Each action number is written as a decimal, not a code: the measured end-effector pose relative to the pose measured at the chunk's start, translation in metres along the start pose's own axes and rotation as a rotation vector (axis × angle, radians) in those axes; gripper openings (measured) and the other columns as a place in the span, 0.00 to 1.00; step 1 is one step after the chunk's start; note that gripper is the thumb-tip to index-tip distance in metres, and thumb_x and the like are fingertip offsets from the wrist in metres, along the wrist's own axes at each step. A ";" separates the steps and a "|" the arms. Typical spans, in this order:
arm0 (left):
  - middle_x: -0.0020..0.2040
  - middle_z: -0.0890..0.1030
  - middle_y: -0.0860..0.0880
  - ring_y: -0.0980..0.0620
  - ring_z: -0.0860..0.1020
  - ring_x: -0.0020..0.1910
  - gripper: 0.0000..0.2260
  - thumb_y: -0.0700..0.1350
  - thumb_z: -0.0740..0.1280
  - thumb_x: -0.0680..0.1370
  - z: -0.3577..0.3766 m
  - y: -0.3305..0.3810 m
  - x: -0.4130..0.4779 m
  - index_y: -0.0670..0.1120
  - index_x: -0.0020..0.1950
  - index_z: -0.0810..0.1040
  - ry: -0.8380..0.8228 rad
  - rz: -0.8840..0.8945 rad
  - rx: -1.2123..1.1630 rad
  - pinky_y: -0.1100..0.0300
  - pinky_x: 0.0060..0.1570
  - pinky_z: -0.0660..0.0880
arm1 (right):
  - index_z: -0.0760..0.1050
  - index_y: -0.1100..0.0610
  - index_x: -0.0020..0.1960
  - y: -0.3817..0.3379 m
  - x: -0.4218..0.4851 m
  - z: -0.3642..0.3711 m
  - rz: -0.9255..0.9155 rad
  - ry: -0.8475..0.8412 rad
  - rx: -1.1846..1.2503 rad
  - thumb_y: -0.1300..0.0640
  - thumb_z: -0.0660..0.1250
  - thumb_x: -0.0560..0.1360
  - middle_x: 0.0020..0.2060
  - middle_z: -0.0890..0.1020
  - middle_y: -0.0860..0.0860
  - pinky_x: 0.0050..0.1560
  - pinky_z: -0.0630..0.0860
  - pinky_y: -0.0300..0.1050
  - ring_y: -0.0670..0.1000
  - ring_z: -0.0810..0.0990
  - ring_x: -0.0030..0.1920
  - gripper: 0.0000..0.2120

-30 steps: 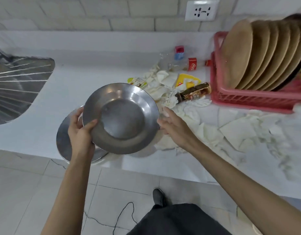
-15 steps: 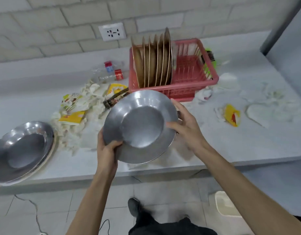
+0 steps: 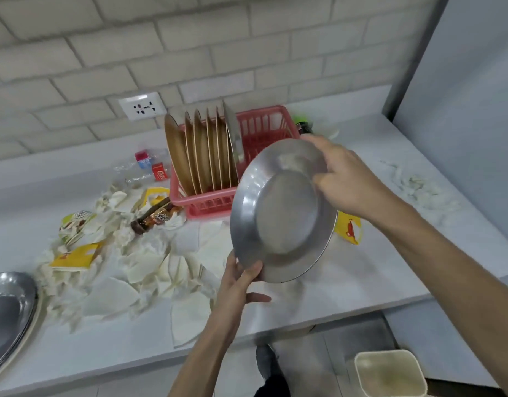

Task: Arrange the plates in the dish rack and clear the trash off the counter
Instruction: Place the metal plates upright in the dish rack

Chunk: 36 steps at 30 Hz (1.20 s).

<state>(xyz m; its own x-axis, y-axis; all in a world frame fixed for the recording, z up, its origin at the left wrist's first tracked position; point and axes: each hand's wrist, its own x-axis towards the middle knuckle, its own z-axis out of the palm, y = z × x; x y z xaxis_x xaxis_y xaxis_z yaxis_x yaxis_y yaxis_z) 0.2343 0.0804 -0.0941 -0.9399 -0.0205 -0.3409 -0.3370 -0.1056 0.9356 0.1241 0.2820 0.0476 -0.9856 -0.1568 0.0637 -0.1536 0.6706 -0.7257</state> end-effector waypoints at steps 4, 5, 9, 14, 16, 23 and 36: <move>0.64 0.77 0.54 0.55 0.83 0.52 0.27 0.61 0.64 0.78 0.023 0.024 0.035 0.60 0.75 0.61 -0.073 0.088 0.139 0.58 0.42 0.81 | 0.61 0.51 0.77 -0.024 0.038 -0.033 -0.018 0.060 -0.197 0.70 0.59 0.72 0.69 0.73 0.56 0.60 0.66 0.40 0.57 0.69 0.69 0.35; 0.63 0.76 0.56 0.56 0.82 0.52 0.26 0.62 0.62 0.78 0.028 0.028 0.044 0.63 0.75 0.59 -0.092 0.106 0.183 0.59 0.43 0.82 | 0.62 0.52 0.77 -0.030 0.047 -0.038 -0.015 0.063 -0.234 0.70 0.58 0.72 0.70 0.72 0.56 0.60 0.67 0.41 0.57 0.70 0.69 0.34; 0.62 0.76 0.59 0.58 0.82 0.51 0.21 0.60 0.57 0.80 0.038 0.039 0.073 0.67 0.72 0.58 -0.111 0.132 0.201 0.56 0.47 0.82 | 0.67 0.54 0.72 -0.055 0.087 -0.044 -0.024 0.067 -0.307 0.70 0.57 0.71 0.64 0.76 0.59 0.59 0.75 0.50 0.60 0.74 0.62 0.30; 0.63 0.76 0.63 0.64 0.79 0.52 0.25 0.58 0.60 0.81 0.034 0.051 0.094 0.70 0.75 0.54 -0.134 0.197 0.249 0.58 0.52 0.80 | 0.67 0.61 0.65 -0.073 0.135 -0.033 -0.041 0.112 -0.439 0.70 0.54 0.70 0.48 0.73 0.59 0.48 0.78 0.56 0.64 0.75 0.48 0.23; 0.61 0.76 0.61 0.68 0.76 0.52 0.27 0.53 0.62 0.82 0.034 0.054 0.099 0.69 0.75 0.51 -0.146 0.233 0.287 0.65 0.52 0.77 | 0.66 0.64 0.62 -0.076 0.152 -0.025 -0.049 0.107 -0.454 0.70 0.53 0.71 0.41 0.71 0.58 0.39 0.74 0.51 0.63 0.74 0.42 0.20; 0.68 0.72 0.59 0.65 0.74 0.58 0.31 0.42 0.62 0.83 0.031 0.048 0.118 0.65 0.77 0.51 -0.083 0.306 0.297 0.67 0.53 0.75 | 0.63 0.67 0.63 -0.063 0.195 0.021 -0.084 0.030 -0.536 0.70 0.56 0.72 0.38 0.69 0.59 0.37 0.62 0.48 0.63 0.72 0.40 0.19; 0.65 0.77 0.62 0.57 0.76 0.64 0.36 0.41 0.65 0.72 0.027 0.034 0.136 0.60 0.78 0.57 -0.040 0.236 -0.006 0.57 0.56 0.76 | 0.62 0.63 0.65 -0.056 0.233 0.066 0.052 -0.168 -0.448 0.66 0.55 0.75 0.48 0.74 0.60 0.42 0.70 0.52 0.62 0.76 0.46 0.19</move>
<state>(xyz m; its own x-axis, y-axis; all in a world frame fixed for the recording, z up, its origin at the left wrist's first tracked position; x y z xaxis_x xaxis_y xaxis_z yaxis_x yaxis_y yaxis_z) 0.0935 0.1013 -0.1063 -0.9941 -0.0057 -0.1085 -0.1072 -0.1083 0.9883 -0.0923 0.1607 0.0579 -0.9733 -0.2051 -0.1030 -0.1565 0.9214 -0.3557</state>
